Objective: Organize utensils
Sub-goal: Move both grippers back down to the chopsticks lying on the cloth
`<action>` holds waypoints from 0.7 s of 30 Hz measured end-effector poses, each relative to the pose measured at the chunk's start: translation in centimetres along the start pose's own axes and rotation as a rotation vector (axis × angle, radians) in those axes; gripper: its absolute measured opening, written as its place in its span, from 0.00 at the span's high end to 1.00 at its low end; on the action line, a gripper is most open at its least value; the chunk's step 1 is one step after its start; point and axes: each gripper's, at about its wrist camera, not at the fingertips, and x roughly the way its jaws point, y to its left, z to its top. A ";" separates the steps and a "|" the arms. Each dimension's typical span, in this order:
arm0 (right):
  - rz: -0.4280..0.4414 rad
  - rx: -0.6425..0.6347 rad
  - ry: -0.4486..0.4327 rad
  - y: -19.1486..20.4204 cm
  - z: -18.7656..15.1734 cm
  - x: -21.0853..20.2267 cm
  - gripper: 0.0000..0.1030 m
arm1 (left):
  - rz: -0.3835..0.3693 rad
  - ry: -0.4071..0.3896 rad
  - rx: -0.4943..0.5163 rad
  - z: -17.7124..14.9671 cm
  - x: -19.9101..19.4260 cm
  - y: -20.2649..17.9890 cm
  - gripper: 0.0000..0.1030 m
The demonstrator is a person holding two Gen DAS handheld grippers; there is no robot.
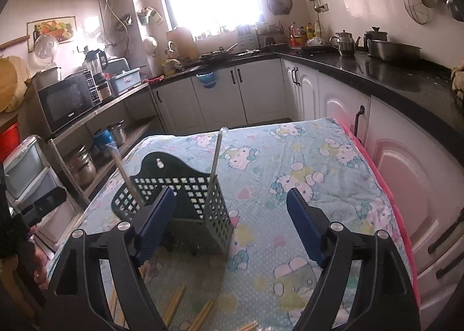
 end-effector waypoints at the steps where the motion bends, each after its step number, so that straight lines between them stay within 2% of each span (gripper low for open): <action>1: 0.003 -0.001 0.000 0.1 -0.2 -0.3 0.24 | 0.003 0.000 0.001 -0.3 -0.3 -0.1 0.11; 12: 0.015 -0.040 0.011 1.2 -3.3 -3.8 0.22 | 0.015 0.001 0.008 -2.7 -2.9 -0.3 0.11; 21: 0.009 -0.048 0.047 1.7 -5.9 -5.3 0.19 | 0.001 0.018 -0.025 -4.5 -4.0 0.1 0.11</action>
